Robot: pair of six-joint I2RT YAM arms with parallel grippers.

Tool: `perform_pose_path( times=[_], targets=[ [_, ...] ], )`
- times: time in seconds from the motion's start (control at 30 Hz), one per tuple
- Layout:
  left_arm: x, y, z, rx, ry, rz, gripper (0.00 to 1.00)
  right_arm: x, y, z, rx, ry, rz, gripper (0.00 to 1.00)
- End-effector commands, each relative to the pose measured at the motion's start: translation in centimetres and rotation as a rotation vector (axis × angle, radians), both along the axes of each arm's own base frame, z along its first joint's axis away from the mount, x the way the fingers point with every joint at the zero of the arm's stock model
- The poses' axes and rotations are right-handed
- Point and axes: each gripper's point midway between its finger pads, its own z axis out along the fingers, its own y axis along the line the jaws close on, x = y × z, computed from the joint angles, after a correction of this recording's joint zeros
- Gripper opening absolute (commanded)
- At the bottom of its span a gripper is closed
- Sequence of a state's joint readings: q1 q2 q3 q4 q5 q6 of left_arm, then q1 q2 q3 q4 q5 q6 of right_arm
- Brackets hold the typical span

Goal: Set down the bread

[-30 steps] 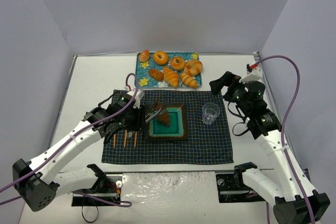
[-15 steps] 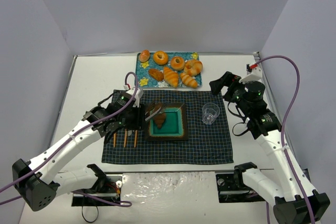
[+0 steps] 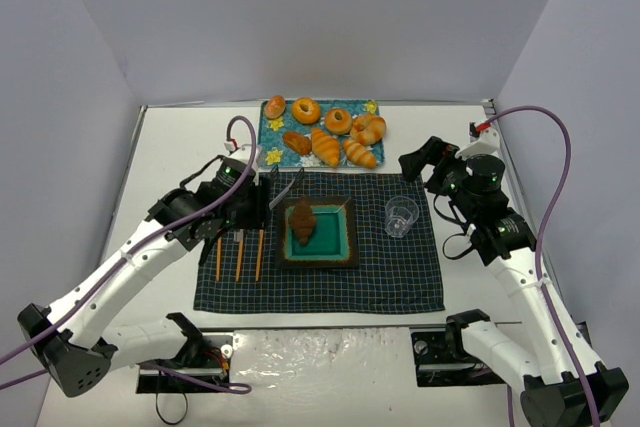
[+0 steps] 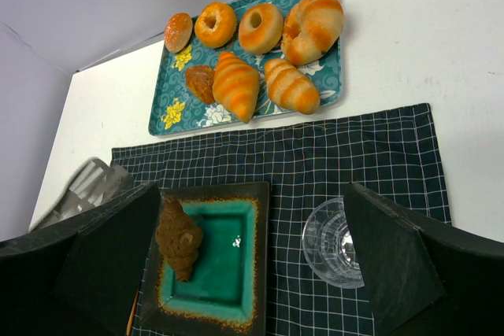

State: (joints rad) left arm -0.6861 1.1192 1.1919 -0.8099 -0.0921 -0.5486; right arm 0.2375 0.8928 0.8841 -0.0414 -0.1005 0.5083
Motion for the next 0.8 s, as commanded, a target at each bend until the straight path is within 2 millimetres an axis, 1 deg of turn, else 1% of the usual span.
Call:
perform_pose_path(
  times=[0.0, 0.1, 0.13, 0.2, 0.23, 0.27, 0.37, 0.43, 0.53, 0.63, 0.73, 0.77],
  targets=[
    [3.5, 1.2, 5.0, 0.048, -0.145, 0.072, 0.43, 0.9, 0.4, 3.2, 0.019, -0.105, 0.002, 1.0],
    [6.0, 2.0, 5.5, 0.094, -0.144, 0.102, 0.43, 1.2, 0.6, 3.4, 0.022, -0.111, 0.014, 1.0],
    [6.9, 2.6, 5.6, 0.092, -0.142, 0.127, 0.43, 1.2, 0.8, 3.5, 0.023, -0.114, 0.02, 1.0],
    [9.4, 4.5, 5.7, 0.094, -0.132, 0.186, 0.43, 1.4, 1.1, 3.9, 0.025, -0.121, 0.039, 1.0],
    [10.3, 4.6, 5.7, 0.093, -0.128, 0.19, 0.43, 1.6, 1.2, 3.8, 0.021, -0.118, 0.043, 1.0],
    [11.3, 5.6, 6.1, 0.09, -0.141, 0.225, 0.43, 1.6, 1.3, 4.0, 0.021, -0.122, 0.047, 1.0],
    [14.1, 7.3, 5.2, 0.102, -0.127, 0.284, 0.43, 1.8, 1.4, 4.0, 0.016, -0.118, 0.054, 1.0],
    [16.3, 8.8, 4.5, 0.109, -0.127, 0.33, 0.43, 1.9, 1.6, 4.1, 0.013, -0.119, 0.06, 1.0],
    [18.8, 11.4, 3.1, 0.114, -0.113, 0.408, 0.43, 2.0, 1.6, 3.9, 0.012, -0.114, 0.061, 1.0],
    [21.0, 14.4, 1.2, 0.133, -0.08, 0.485, 0.43, 2.0, 1.6, 3.6, 0.009, -0.109, 0.057, 1.0],
    [22.5, 16.2, 0.3, 0.166, -0.07, 0.531, 0.43, 2.0, 1.5, 3.3, 0.007, -0.102, 0.053, 1.0],
    [23.0, 17.2, 0.0, 0.183, -0.071, 0.555, 0.44, 2.0, 1.5, 3.2, 0.006, -0.1, 0.052, 1.0]
  ],
)
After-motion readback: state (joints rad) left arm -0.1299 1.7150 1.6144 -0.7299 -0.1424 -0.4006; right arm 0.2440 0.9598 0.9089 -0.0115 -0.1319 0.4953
